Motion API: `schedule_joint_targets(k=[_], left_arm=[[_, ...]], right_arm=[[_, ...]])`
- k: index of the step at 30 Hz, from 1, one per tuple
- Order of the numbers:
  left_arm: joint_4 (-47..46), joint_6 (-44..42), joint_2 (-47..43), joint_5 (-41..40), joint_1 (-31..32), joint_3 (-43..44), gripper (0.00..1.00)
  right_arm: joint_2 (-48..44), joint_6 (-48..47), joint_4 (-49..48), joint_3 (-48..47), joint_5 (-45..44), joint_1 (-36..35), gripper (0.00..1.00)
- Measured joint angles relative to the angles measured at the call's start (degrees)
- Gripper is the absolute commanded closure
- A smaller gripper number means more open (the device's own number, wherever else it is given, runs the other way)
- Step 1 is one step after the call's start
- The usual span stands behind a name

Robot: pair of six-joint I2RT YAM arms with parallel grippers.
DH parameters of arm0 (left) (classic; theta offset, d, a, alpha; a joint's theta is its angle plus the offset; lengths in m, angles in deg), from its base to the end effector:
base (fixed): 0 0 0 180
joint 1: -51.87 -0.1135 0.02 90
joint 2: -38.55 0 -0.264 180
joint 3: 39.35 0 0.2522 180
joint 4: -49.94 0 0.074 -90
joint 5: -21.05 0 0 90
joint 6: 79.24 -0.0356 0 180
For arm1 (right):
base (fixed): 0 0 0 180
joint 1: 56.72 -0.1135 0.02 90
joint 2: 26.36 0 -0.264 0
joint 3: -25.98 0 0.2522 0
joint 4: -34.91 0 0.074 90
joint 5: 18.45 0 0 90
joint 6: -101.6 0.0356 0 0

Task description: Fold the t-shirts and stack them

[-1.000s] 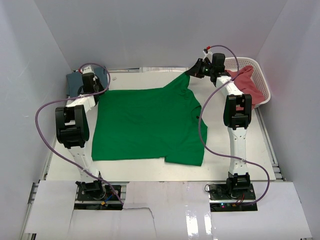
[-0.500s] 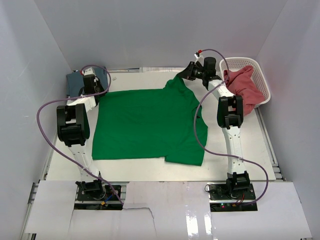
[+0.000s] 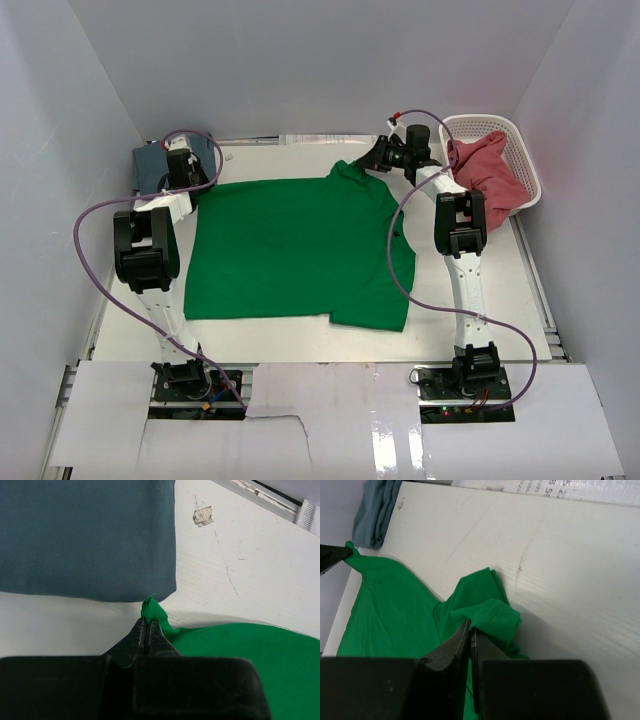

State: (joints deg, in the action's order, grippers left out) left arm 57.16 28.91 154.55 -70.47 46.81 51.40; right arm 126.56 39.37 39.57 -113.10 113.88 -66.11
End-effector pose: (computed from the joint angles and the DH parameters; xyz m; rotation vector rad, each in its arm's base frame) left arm 0.4544 0.0412 0.1844 -0.4456 2.0922 -0.1057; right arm 0.5832 0.1207 0.1415 -0.2187 1.9543 1.1297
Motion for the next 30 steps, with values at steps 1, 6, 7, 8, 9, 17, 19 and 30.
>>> schedule_joint_targets(k=[1,6,7,8,9,17,19,30], left_arm=[[0.00,-0.11,0.02,-0.02,0.00,0.00,1.00],[0.00,-0.17,0.07,-0.11,0.00,0.00,1.00],[-0.02,-0.17,0.15,-0.11,0.00,0.00,1.00],[-0.11,-0.17,0.35,-0.11,0.00,0.07,1.00],[-0.11,-0.20,0.72,-0.11,0.00,0.37,1.00],[-0.13,-0.24,5.07,1.73,0.00,3.43,1.00],[-0.09,-0.26,5.31,2.21,0.00,3.69,1.00],[-0.48,0.61,5.33,2.43,-0.46,4.31,1.00]], right_arm=[[-0.39,-0.22,0.04,0.96,0.07,0.02,0.92],[-5.64,-2.19,0.98,9.09,0.33,0.04,0.92],[-7.04,-2.67,1.20,10.45,0.33,0.04,0.92],[-8.61,-3.15,1.62,11.76,0.35,0.04,0.92],[-10.10,-3.80,1.97,12.63,0.42,0.04,0.92],[-18.05,-7.28,2.99,13.33,1.25,0.04,0.92],[-19.39,-7.69,3.10,14.27,1.42,0.04,0.92],[-24.96,-10.23,5.33,25.38,1.46,0.11,0.92]])
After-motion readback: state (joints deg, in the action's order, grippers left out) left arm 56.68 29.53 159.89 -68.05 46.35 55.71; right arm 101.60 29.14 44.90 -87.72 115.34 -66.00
